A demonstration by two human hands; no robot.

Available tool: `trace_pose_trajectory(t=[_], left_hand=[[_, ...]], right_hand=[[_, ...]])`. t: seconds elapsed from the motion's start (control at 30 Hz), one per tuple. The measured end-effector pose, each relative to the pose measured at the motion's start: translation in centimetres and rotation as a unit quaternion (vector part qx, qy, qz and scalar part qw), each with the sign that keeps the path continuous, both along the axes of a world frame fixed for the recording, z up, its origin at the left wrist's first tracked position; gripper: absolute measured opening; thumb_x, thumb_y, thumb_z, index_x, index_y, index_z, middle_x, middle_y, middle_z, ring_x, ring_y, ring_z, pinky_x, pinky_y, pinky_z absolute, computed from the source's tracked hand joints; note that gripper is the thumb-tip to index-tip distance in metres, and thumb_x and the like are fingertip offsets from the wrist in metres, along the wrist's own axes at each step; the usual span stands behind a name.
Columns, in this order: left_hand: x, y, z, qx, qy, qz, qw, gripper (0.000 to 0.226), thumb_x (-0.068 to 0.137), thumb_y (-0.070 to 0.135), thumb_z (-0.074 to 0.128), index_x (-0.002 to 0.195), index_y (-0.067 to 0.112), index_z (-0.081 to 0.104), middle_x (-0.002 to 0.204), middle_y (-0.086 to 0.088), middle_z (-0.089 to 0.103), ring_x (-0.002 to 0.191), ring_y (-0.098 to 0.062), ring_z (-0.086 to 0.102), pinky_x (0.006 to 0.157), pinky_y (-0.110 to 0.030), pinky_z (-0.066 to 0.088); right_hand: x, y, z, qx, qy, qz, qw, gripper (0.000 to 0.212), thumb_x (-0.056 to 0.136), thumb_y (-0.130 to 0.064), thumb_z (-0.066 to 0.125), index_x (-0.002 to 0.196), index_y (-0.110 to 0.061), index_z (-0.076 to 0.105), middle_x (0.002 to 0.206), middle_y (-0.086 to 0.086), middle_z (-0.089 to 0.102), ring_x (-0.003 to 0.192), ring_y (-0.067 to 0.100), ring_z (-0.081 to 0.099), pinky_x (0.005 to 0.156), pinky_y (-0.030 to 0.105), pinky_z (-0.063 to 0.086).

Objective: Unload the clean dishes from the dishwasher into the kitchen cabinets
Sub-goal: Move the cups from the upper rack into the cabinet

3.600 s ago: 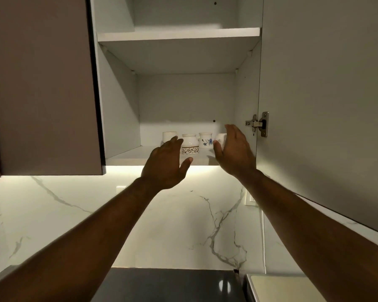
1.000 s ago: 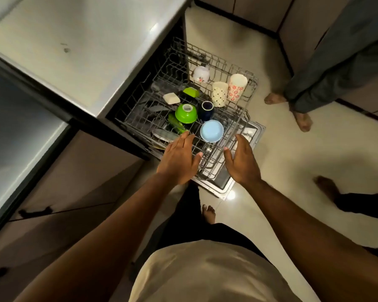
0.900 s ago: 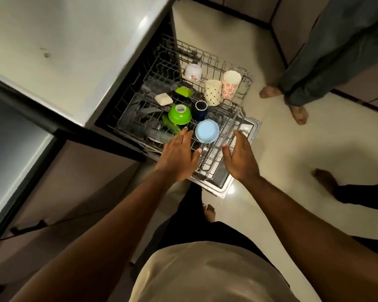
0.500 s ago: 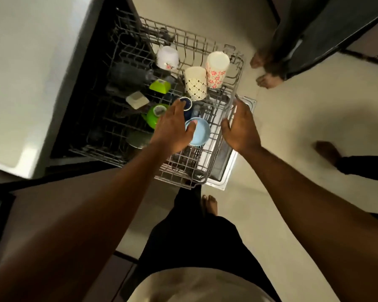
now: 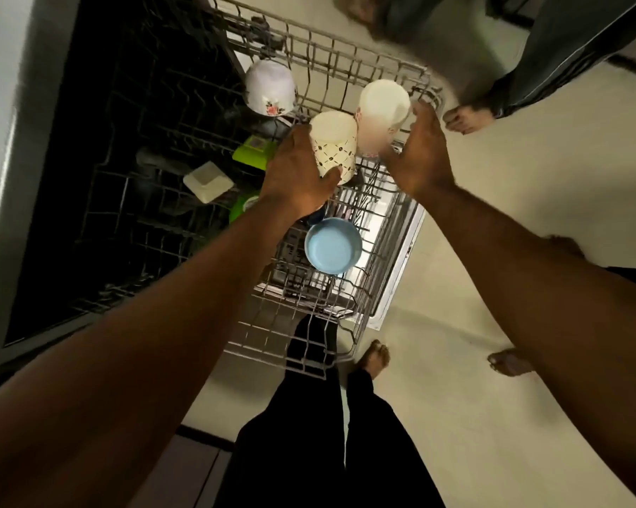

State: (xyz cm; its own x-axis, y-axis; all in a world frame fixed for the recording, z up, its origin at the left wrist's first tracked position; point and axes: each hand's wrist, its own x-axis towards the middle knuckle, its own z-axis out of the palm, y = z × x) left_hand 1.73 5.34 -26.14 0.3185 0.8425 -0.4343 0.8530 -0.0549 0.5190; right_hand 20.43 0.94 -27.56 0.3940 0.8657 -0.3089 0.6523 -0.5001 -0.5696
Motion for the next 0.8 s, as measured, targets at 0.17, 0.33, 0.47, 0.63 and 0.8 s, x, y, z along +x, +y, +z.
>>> trace_pose_trajectory(t=[0.17,0.33,0.47,0.63,0.8], left_hand=[[1.4,1.5,-2.6,-0.034,-0.017,0.026,0.999,0.085,0.078,0.038,0.077,0.144,0.008,0.033,0.14,-0.011,0.049,0.128,-0.027,0.048,0.102,-0.034,0.043],[3.1,2.6,-3.6,-0.066,-0.021,0.071,0.995,0.088,0.075,0.039,0.081,0.142,0.008,0.033,0.138,-0.008,0.052,0.126,-0.023,0.05,0.096,-0.028,0.043],[4.0,3.4,-4.0,-0.086,-0.014,0.11,0.99,0.086,0.074,0.04,0.082,0.14,0.009,0.037,0.137,-0.006,0.054,0.126,-0.021,0.051,0.088,-0.02,0.04],[4.5,3.3,-3.7,-0.086,-0.001,0.137,0.987,0.09,0.071,0.042,0.084,0.141,0.009,0.039,0.138,-0.006,0.054,0.126,-0.02,0.051,0.09,-0.023,0.042],[4.2,2.0,-2.5,-0.032,-0.039,0.177,0.983,0.088,0.068,0.036,0.087,0.138,0.01,0.041,0.136,-0.006,0.055,0.123,-0.02,0.052,0.091,-0.022,0.043]], right_hand=[[0.3,2.4,-2.2,0.013,0.004,-0.024,1.0,0.078,0.084,-0.031,0.071,0.144,-0.003,0.03,0.143,0.015,0.043,0.129,0.028,0.044,0.1,0.028,0.037],[0.6,3.7,-3.6,0.008,0.03,-0.031,0.999,0.087,0.079,-0.039,0.075,0.145,-0.005,0.029,0.142,0.012,0.044,0.128,0.026,0.044,0.097,0.024,0.035],[1.0,4.2,-4.1,0.01,0.037,-0.037,0.999,0.091,0.073,-0.041,0.079,0.142,-0.006,0.032,0.139,0.012,0.044,0.126,0.025,0.044,0.097,0.025,0.037],[1.6,4.1,-3.9,0.025,0.065,-0.041,0.997,0.085,0.068,-0.038,0.083,0.134,-0.006,0.04,0.133,0.009,0.048,0.12,0.021,0.046,0.085,0.018,0.033],[1.8,3.0,-2.9,0.054,0.096,-0.068,0.992,0.09,0.063,-0.042,0.085,0.134,-0.007,0.043,0.133,0.007,0.05,0.119,0.017,0.046,0.09,0.016,0.036]])
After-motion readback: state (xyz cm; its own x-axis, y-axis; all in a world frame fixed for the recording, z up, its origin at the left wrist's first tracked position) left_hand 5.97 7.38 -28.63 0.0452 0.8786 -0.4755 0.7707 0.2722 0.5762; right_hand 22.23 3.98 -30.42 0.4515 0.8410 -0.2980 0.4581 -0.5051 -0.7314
